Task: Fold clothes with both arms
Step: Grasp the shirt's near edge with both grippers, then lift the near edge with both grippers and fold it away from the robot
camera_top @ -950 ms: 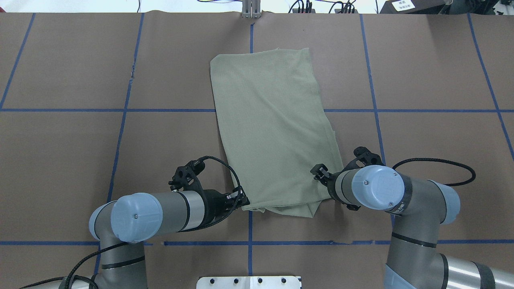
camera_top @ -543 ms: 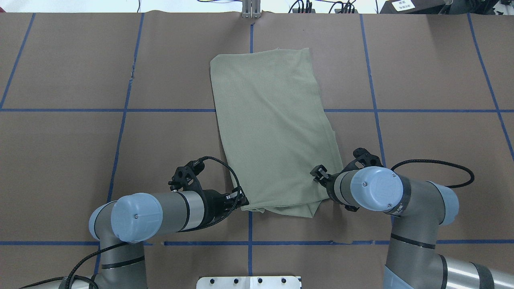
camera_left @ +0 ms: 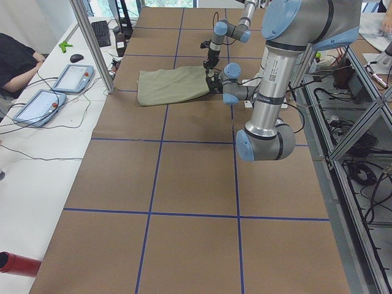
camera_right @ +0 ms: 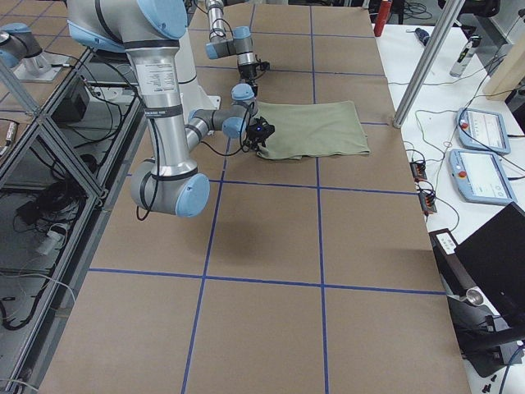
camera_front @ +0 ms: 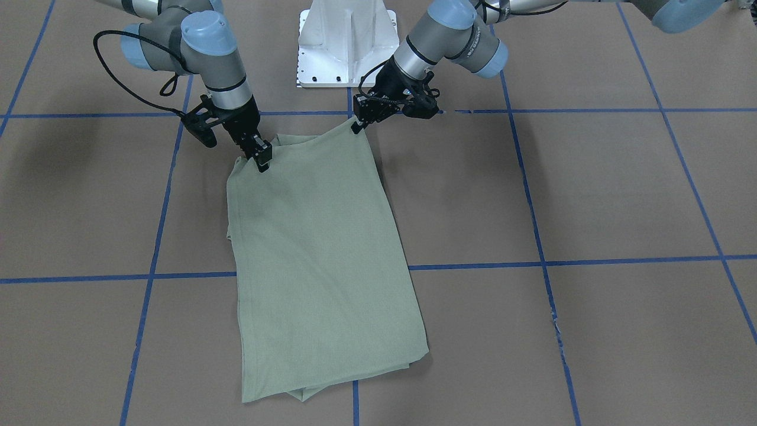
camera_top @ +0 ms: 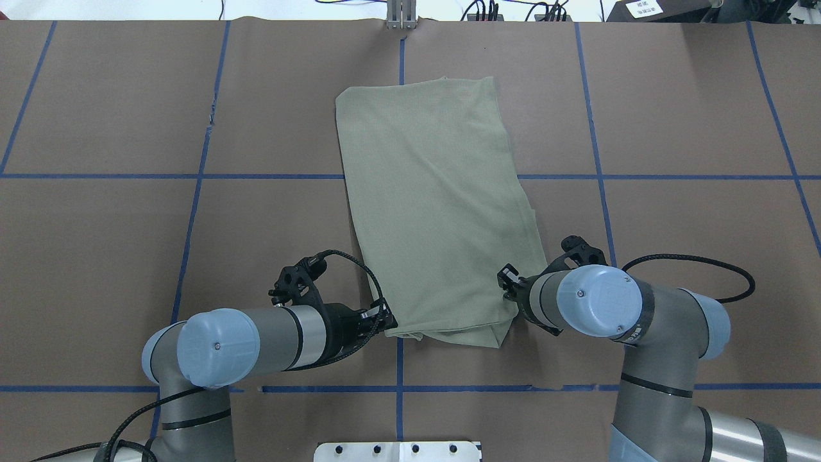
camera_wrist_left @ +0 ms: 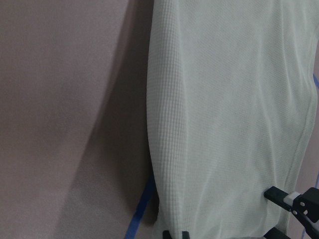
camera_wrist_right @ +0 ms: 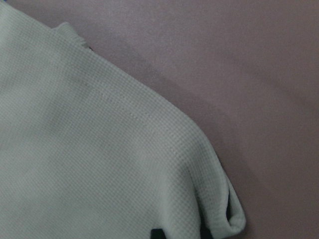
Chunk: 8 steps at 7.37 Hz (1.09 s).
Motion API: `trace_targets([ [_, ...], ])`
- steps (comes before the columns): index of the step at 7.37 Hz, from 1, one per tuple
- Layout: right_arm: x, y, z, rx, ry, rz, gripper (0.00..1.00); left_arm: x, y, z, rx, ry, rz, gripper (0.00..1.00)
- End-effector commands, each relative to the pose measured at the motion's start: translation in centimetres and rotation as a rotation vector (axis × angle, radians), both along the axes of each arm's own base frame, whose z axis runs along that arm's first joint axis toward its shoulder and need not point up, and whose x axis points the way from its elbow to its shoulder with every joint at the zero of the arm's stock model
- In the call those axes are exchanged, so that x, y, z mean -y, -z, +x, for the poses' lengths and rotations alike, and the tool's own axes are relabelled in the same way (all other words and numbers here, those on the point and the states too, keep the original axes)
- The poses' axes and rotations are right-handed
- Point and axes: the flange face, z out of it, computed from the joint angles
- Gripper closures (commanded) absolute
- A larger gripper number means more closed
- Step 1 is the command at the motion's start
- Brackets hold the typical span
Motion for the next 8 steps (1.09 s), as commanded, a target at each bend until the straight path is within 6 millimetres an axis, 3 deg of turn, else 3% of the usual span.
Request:
trace_targets([
  [1,-0.2,1.9,0.9,0.034,-0.002,0.006,1.0,-0.1,0.3,-0.2,-0.006,-0.004,0.008,1.0],
  [3,-1.4,5.7,3.8,0.023,0.004,0.0,1.0,-0.4,1.9,-1.8,-0.038,-0.056,0.012,1.0],
  [4,-2.2,7.9,5.6,0.042,0.014,-0.002,1.0,-0.4,2.8,-4.2,-0.065,-0.076,0.018,1.0],
  [6,-4.5,12.4,10.0,0.089,0.052,-0.017,1.0,-0.3,3.5,-11.3,-0.097,-0.118,0.02,1.0],
  [8,-7.3,16.7,13.1,0.138,0.068,-0.051,1.0,-3.3,9.0,-17.7,-0.042,-0.154,-0.007,1.0],
])
